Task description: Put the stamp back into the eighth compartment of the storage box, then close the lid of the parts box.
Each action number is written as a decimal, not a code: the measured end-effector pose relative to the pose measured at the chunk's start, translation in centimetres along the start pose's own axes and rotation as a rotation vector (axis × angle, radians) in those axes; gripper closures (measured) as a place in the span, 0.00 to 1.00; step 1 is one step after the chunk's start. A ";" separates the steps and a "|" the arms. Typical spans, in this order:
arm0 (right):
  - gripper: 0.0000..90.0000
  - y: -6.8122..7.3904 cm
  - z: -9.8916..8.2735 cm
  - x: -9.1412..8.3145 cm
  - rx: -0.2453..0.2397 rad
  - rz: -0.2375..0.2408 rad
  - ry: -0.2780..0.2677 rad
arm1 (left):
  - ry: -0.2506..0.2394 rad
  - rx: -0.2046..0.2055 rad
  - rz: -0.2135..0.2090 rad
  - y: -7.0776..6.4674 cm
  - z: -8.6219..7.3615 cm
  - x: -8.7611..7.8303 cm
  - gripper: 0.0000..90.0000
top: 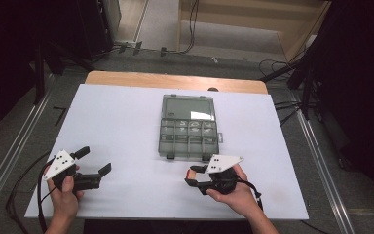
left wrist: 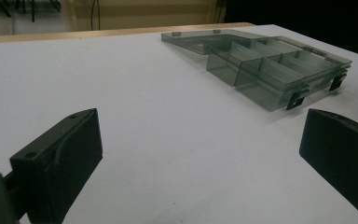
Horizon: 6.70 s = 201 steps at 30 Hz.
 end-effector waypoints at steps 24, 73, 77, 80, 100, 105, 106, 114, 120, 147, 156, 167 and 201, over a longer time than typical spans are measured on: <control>0.57 -1.6 0.1 -0.5 0.043 -0.032 -0.003 | 0.003 0.008 -0.002 -0.2 0.0 0.1 0.00; 0.58 -7.5 0.2 -1.5 0.161 -0.157 -0.002 | -0.008 0.010 -0.009 -0.2 0.0 0.0 0.00; 0.58 -8.1 0.1 -1.4 0.167 -0.165 0.002 | -0.007 0.009 -0.011 -0.2 0.0 -0.1 0.00; 0.58 -8.4 0.0 -1.3 0.176 -0.172 0.004 | -0.011 0.007 -0.010 -0.2 0.0 -0.1 0.00; 0.57 -11.4 -1.3 -1.0 0.251 -0.252 0.047 | -0.026 0.028 -0.014 -0.5 0.2 0.1 0.00; 0.57 -11.9 -1.6 -1.0 0.273 -0.266 0.057 | -0.024 0.031 -0.056 -0.9 0.4 -0.1 0.00; 0.57 -12.0 -1.7 -1.0 0.275 -0.266 0.055 | -0.026 0.026 -0.059 -0.9 0.5 -0.1 0.00; 0.25 -12.1 -0.8 -1.9 0.304 -0.279 -0.029 | -0.020 0.029 -0.056 -1.5 0.8 0.1 0.00; 0.00 -12.1 0.0 -3.1 0.315 -0.274 -0.091 | -0.034 0.031 -0.060 -2.0 1.5 0.3 0.00; 0.00 -12.9 -0.1 -4.2 0.310 -0.308 -0.109 | 0.001 0.093 -0.130 -6.2 4.7 5.1 0.00; 0.00 -13.1 -0.1 -4.4 0.316 -0.308 -0.112 | 0.005 0.101 -0.154 -7.3 6.1 7.1 0.00; 0.00 -13.7 0.2 -4.3 0.335 -0.298 -0.116 | 0.010 0.093 -0.208 -8.5 7.5 9.7 0.00; 0.00 -17.1 2.6 -3.3 0.393 -0.278 -0.158 | 0.064 0.004 -0.248 -7.2 9.9 16.8 0.00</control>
Point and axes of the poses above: each handheld gripper's, and its own axes: x roughly forward along the jaws, z roughly out of its top, y roughly to its left, the point moved 9 cm from there along x, roughly forward along the jaws, and after that the axes turned 4 degrees about -x, right-handed, at the moved point
